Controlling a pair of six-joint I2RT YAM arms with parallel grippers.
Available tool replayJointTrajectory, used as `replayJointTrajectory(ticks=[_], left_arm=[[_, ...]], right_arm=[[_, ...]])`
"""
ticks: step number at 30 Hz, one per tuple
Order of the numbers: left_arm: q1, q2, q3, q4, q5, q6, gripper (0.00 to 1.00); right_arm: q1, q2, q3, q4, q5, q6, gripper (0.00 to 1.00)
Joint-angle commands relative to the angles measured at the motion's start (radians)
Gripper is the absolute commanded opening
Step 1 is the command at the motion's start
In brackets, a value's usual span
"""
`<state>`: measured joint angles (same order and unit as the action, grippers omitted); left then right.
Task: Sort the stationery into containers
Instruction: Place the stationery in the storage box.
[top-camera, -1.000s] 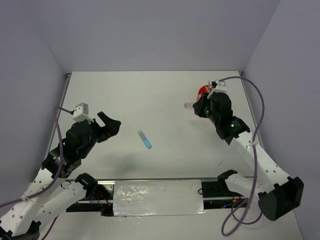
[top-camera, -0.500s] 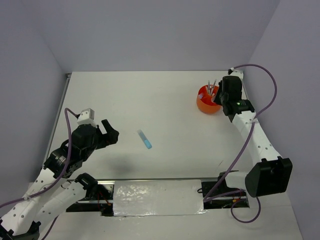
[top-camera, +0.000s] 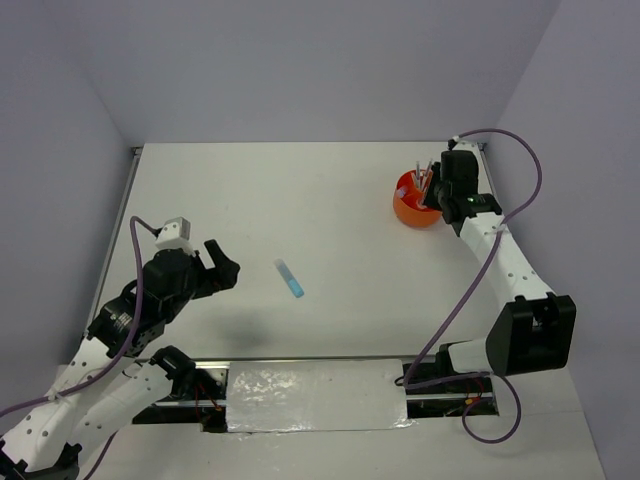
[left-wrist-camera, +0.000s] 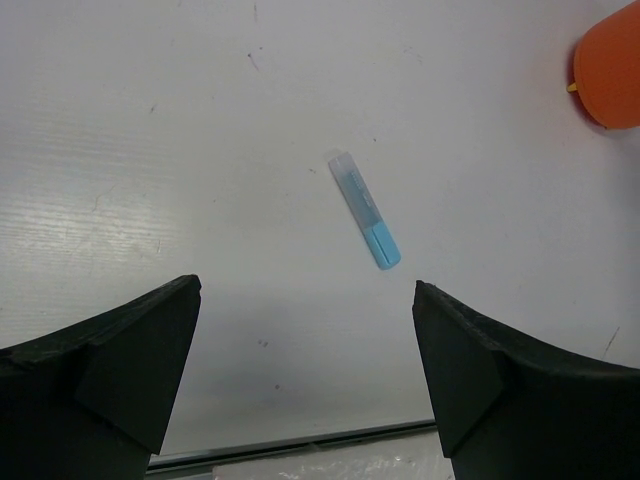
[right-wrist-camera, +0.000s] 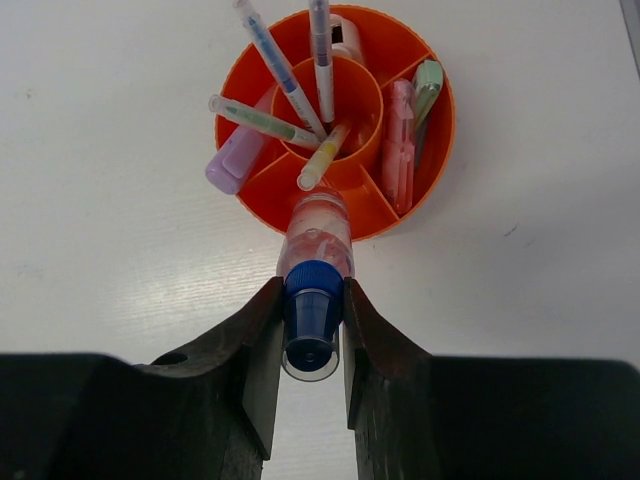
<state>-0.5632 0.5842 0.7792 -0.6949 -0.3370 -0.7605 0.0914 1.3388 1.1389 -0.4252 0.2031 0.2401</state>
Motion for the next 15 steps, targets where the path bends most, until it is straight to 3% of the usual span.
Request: replayJointTrajectory(ticks=[1,10,12,13,15], left_arm=[[-0.001,-0.014,-0.014,0.055,0.03,0.024,0.99],[-0.001,-0.011,-0.03,0.064,0.032,0.017,0.99],[-0.001,0.003,-0.044,0.075,0.042,0.006,0.99],[-0.001,0.012,-0.055,0.077,0.043,-0.005,0.99],[0.0,0.048,-0.063,0.081,0.039,-0.013,0.99]], right_arm=[[-0.005,0.022,0.045,0.077,-0.025,-0.012,0.0],[-0.007,0.056,0.059,0.082,-0.022,-0.024,0.0],[-0.007,0.054,0.059,0.079,-0.022,-0.019,0.13],[-0.007,0.054,0.058,0.075,-0.016,-0.018,0.39],[-0.007,0.048,0.053,0.078,-0.024,-0.018,0.51]])
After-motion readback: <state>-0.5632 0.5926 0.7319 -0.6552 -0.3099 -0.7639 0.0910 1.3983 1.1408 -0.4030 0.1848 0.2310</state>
